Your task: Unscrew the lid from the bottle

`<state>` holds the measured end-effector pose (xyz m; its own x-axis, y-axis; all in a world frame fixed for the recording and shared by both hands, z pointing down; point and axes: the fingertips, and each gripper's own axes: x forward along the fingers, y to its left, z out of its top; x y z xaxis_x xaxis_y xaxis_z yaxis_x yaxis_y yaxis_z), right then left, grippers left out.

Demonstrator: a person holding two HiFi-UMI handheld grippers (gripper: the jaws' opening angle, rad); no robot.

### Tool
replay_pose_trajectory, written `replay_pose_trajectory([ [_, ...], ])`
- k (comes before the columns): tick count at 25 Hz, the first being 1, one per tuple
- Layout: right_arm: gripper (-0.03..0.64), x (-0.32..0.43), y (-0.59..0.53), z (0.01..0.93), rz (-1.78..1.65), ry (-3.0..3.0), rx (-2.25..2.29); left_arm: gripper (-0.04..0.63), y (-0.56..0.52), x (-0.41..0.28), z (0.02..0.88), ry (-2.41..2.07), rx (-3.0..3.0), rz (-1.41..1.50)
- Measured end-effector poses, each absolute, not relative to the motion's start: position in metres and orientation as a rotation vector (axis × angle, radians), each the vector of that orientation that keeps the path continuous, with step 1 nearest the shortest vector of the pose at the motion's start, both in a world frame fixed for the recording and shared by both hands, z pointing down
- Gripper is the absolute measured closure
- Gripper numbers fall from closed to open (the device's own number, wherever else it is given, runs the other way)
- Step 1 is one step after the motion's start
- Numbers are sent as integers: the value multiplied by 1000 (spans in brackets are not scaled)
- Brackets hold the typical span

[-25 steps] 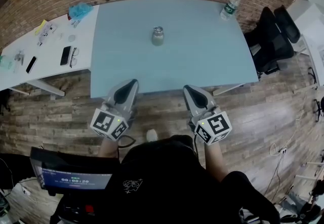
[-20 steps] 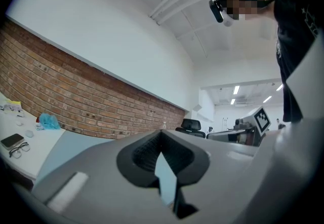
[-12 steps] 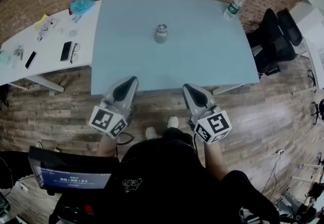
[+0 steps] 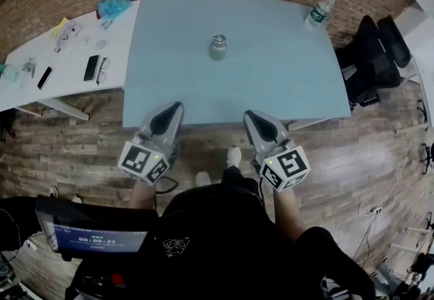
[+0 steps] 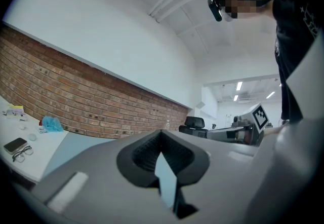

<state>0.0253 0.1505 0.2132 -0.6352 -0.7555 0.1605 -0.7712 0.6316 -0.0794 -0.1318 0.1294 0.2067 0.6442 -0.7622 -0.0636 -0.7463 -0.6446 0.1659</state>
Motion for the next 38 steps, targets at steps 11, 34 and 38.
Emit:
replay_pose_trajectory([
  [11, 615, 44, 121, 213, 217, -2764, 1230, 595, 105, -106, 205, -1287, 2734, -177],
  [34, 615, 62, 58, 212, 222, -2824, 1149, 595, 51, -84, 199, -1377, 2708, -153],
  [38, 615, 68, 48, 215, 226, -2830, 1137, 595, 42, -79, 202, -1389, 2699, -152],
])
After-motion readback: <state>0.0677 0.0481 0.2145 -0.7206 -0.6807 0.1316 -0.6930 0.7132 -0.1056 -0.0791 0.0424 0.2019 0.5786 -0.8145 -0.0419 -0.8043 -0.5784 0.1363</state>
